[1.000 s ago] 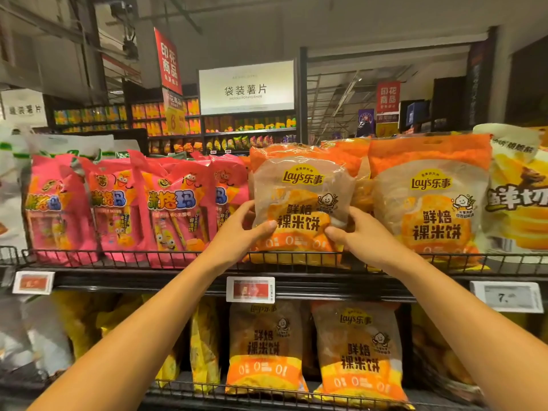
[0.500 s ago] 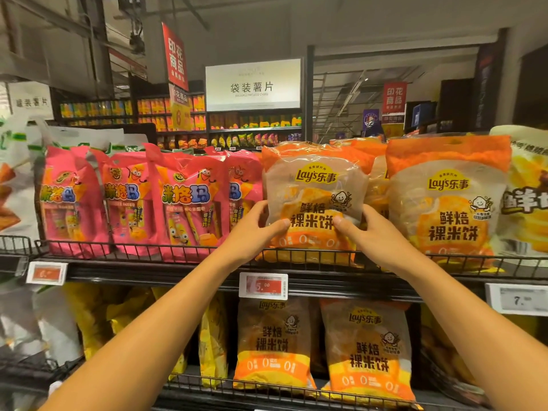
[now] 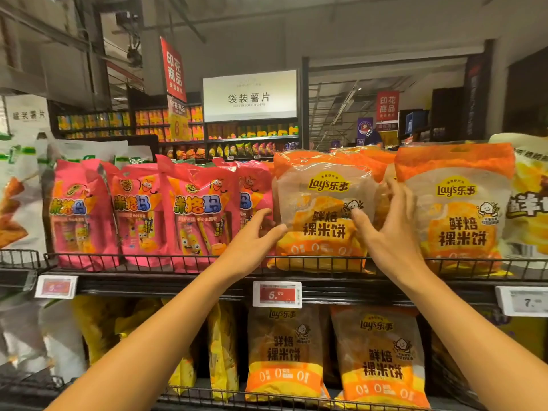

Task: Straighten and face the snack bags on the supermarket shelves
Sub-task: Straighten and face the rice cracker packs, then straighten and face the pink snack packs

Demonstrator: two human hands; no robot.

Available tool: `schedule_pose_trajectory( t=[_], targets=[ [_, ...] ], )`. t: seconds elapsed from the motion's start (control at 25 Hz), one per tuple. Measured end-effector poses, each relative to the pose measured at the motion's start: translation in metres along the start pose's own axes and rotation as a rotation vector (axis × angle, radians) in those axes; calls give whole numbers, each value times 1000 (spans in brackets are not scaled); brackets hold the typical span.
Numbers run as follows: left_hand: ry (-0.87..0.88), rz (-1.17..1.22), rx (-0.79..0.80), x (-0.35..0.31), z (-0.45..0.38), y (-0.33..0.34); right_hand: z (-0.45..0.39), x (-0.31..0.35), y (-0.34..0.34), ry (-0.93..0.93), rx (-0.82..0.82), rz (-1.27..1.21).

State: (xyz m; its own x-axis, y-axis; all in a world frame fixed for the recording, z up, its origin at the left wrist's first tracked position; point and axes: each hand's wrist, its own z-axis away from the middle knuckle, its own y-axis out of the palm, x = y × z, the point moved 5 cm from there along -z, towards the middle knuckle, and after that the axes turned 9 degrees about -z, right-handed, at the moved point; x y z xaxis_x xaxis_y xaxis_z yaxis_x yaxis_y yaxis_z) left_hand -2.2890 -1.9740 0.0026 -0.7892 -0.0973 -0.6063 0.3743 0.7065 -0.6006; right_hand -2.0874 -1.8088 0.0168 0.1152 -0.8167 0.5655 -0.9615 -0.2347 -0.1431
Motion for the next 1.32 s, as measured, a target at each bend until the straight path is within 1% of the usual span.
schedule_pose_trajectory(
  t=[0.08,0.12,0.2,0.32,0.4,0.48,0.56,0.64,0.72,0.84,0.96,1.04,1.16,1.24,1.32],
  targets=[
    [27,26,-53,0,12,-16,3,24,2,-114,-138,8],
    [38,42,-77,1,18,-26,5,37,9,-158,-159,13],
    [43,60,-118,5,32,-47,12,60,34,-231,-114,-3],
    [37,69,-158,14,55,-78,21,88,80,-292,47,-96],
    [11,48,-179,22,68,-93,22,97,112,-239,192,-151],
    [-39,1,-211,35,77,-109,20,103,144,-147,324,-184],
    [-99,-28,-261,49,83,-125,18,103,168,-62,405,-175],
    [-152,-38,-326,62,85,-142,14,100,187,-4,451,-90],
    [-205,-71,-359,74,87,-154,12,94,200,12,491,26],
    [-267,-105,-390,89,86,-170,11,86,213,-33,490,152],
    [-306,-68,-453,99,82,-175,14,80,217,-86,474,254],
    [-300,-60,-438,97,73,-167,18,77,218,-95,496,278],
    [-285,-113,-335,91,53,-146,25,77,217,-181,507,350],
    [-332,-120,-266,90,40,-135,27,78,215,-244,491,396],
    [-360,-97,-233,92,31,-129,30,77,215,-285,486,433]
  ],
)
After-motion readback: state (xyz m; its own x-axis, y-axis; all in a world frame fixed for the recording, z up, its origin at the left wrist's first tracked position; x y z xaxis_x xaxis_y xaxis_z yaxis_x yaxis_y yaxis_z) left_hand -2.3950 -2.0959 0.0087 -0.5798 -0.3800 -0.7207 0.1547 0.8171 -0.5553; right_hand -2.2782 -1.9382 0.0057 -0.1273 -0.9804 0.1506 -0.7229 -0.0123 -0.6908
